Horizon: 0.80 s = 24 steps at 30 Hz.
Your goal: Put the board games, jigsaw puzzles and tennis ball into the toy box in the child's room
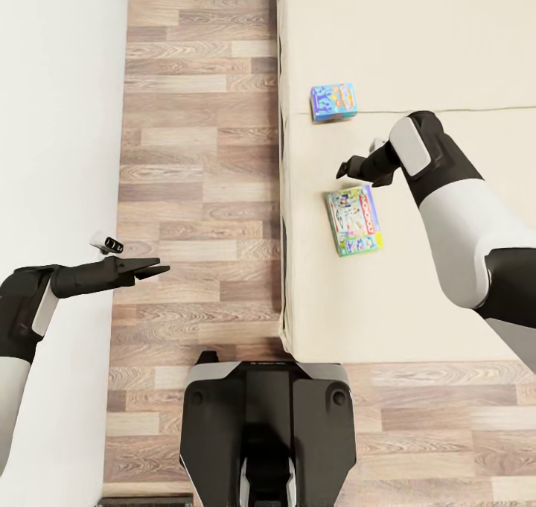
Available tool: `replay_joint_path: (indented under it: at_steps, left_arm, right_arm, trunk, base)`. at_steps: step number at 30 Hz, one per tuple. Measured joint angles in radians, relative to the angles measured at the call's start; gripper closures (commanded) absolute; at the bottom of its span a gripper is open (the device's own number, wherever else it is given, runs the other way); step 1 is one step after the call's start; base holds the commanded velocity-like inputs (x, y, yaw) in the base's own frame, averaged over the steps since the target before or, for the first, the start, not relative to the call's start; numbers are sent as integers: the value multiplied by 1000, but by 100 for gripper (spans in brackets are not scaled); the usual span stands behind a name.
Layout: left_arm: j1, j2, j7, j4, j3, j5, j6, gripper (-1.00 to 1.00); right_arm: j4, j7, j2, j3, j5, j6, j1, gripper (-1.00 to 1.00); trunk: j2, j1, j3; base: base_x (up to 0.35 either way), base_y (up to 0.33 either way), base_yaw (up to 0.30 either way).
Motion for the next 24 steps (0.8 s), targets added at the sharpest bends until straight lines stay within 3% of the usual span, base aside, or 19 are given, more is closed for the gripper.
replay_joint_path:
  at_steps: [24]
  left_arm:
    - [0, 0, 0, 0, 0, 0, 0, -100]
  right_arm:
    - [30, 0, -16, 1, 0, 0, -72, -100]
  trunk:
    - [0, 0, -40]
  base:
    - [0, 0, 0]
